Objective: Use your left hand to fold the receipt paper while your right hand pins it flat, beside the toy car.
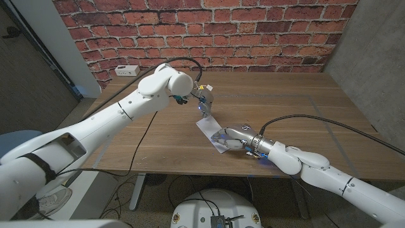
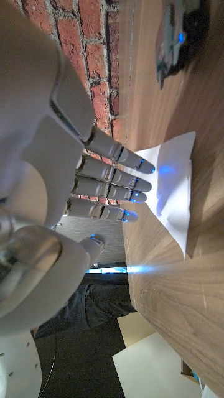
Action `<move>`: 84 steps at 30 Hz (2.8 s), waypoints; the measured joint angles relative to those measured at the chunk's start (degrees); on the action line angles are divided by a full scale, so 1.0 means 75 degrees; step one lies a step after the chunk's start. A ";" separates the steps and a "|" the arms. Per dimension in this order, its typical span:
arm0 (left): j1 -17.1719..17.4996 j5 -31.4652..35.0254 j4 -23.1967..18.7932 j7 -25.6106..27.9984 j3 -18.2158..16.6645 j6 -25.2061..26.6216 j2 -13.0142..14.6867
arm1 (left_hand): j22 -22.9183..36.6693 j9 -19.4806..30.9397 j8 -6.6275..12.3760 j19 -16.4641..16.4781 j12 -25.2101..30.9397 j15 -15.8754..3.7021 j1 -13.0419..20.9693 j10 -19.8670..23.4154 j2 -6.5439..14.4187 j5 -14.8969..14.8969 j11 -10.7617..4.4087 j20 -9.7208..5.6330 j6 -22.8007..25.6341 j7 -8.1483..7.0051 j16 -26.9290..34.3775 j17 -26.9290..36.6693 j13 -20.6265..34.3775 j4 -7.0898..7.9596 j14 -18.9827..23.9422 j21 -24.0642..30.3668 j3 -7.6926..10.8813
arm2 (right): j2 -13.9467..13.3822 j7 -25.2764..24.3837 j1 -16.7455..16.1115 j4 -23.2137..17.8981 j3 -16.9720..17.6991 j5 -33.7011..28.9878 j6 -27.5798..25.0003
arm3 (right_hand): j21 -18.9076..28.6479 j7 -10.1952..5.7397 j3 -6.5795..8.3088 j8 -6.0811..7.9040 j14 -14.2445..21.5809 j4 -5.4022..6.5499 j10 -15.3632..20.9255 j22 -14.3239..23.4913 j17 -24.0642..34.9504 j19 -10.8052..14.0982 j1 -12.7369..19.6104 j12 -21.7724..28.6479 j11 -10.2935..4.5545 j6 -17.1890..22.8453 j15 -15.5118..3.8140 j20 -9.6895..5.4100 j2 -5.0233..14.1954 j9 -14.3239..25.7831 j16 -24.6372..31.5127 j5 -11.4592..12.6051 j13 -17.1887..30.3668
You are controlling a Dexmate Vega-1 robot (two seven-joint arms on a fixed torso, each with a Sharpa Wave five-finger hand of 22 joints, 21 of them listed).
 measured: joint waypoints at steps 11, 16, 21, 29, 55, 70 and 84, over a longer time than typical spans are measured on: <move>-0.0244 0.0012 0.0347 -0.0170 0.0411 0.0269 -0.0094 | 0.0001 -0.0007 -0.0426 0.0071 -0.0590 0.0432 -0.0373 -0.0694 0.0292 0.0000 0.0348 0.0225 -0.0800 0.0188 -0.0074 0.0032 -0.0200 -0.0091 -0.0306 0.0058 0.0186 | -0.0042 -0.0067 -0.0008 0.0000 0.0016 0.0014 0.0136 | 0.0000 -0.0012 0.0033 0.0000 0.0000 -0.0033 -0.0001 0.0000 0.0044 -0.0001 0.0001 0.0000 0.0000 0.0012 0.0000 0.0001 0.0000 0.0000 0.0045 0.0000 0.0000; -0.0279 0.0655 0.0368 -0.0122 0.0646 0.0676 -0.0101 | 0.0001 0.0138 -0.0135 -0.0034 -0.0554 0.0454 -0.0711 -0.0569 0.0324 0.0001 0.0305 0.0330 -0.0255 0.0148 -0.0007 0.0093 -0.0143 0.0120 -0.0328 0.0058 0.0161 | -0.0052 -0.0072 0.0003 0.0059 0.0016 0.0037 0.0209 | -0.0001 -0.0012 0.0056 0.0000 -0.0001 -0.0055 -0.0001 0.0000 0.0069 -0.0001 0.0001 0.0000 0.0000 0.0011 0.0000 0.0000 0.0000 0.0001 0.0045 0.0000 -0.0001; -0.0309 0.1000 0.0485 -0.0100 0.0745 0.0823 -0.0155 | 0.0001 0.0222 -0.0084 -0.0097 -0.0553 0.0406 -0.0845 -0.0504 0.0303 0.0001 0.0314 0.0377 -0.0139 0.0136 0.0001 0.0093 -0.0079 0.0144 -0.0281 0.0058 0.0185 | -0.0053 -0.0101 0.0015 0.0103 0.0019 0.0044 0.0273 | -0.0001 -0.0012 0.0065 0.0000 -0.0001 -0.0064 -0.0001 0.0000 0.0069 -0.0001 0.0001 -0.0043 -0.0001 0.0011 0.0000 0.0001 0.0000 0.0001 0.0045 0.0000 -0.0001; -0.0419 0.0731 0.0907 0.0002 0.0744 0.0656 -0.0301 | 0.0002 0.0364 -0.0028 -0.0647 -0.0553 0.0395 -0.0910 -0.0515 0.0479 0.0001 0.0317 0.0313 -0.0142 0.0139 -0.0074 0.0131 0.0032 0.0255 -0.0807 -0.0090 0.0427 | -0.0053 -0.0156 0.0031 0.0176 0.0052 0.0072 0.0355 | -0.0001 -0.0012 0.0097 0.0000 -0.0032 -0.0097 0.0031 -0.0001 0.0069 -0.0001 0.0001 -0.0043 -0.0033 0.0011 -0.0031 0.0001 0.0000 0.0002 0.0045 0.0000 -0.0002; -0.1420 -0.1102 0.2779 -0.0091 0.1428 -0.0271 -0.0944 | 0.0058 0.0893 0.0534 -0.0849 -0.0020 0.0417 -0.0581 0.0249 0.0584 0.0006 0.0494 0.0301 0.0571 0.0382 0.0736 0.0584 0.0495 0.0417 -0.0098 0.0032 0.0965 | 0.0063 -0.0240 0.0129 0.0420 0.0073 0.0190 0.0471 | 0.0068 -0.0011 0.0149 -0.0032 -0.0019 -0.0149 0.0110 -0.0002 0.0110 0.0267 0.0032 -0.0110 0.0028 0.0095 -0.0017 0.0040 0.0031 0.0003 0.0091 0.0000 -0.0002; -0.1730 0.0016 0.2663 -0.0295 0.2194 -0.0079 -0.1040 | 0.0049 0.0903 -0.0103 -0.1005 -0.0484 0.0301 -0.0821 -0.0797 0.0344 0.0006 0.0259 0.0145 -0.0802 0.0167 0.0476 0.0640 0.0693 0.0173 -0.0957 0.0147 0.0931 | 0.0076 -0.0314 0.0133 0.0529 0.0092 0.0291 0.0581 | 0.0321 0.0058 0.0170 -0.0031 0.0410 -0.0170 0.0440 0.0060 0.0203 0.0829 0.0032 -0.0132 0.0057 0.0220 -0.0040 -0.0105 0.0031 0.0004 0.0280 0.0000 -0.0002; -0.0791 -0.0683 0.1349 0.1412 0.0951 -0.0665 -0.0187 | 0.0035 0.0810 -0.0172 -0.1231 -0.0750 0.0358 -0.1188 -0.1334 0.0182 -0.0084 0.0200 0.0182 -0.1081 -0.0121 0.0264 0.0316 0.0597 -0.0051 -0.1238 0.0147 0.0325 | 0.0127 -0.0330 0.0150 0.0638 0.0056 0.0295 0.0643 | 0.0565 0.0192 0.0233 -0.0031 0.0919 -0.0171 0.0818 0.0107 0.0245 0.1225 0.0032 -0.0110 0.0080 0.0462 -0.0113 -0.0162 0.0031 0.0005 0.0443 0.0000 0.0033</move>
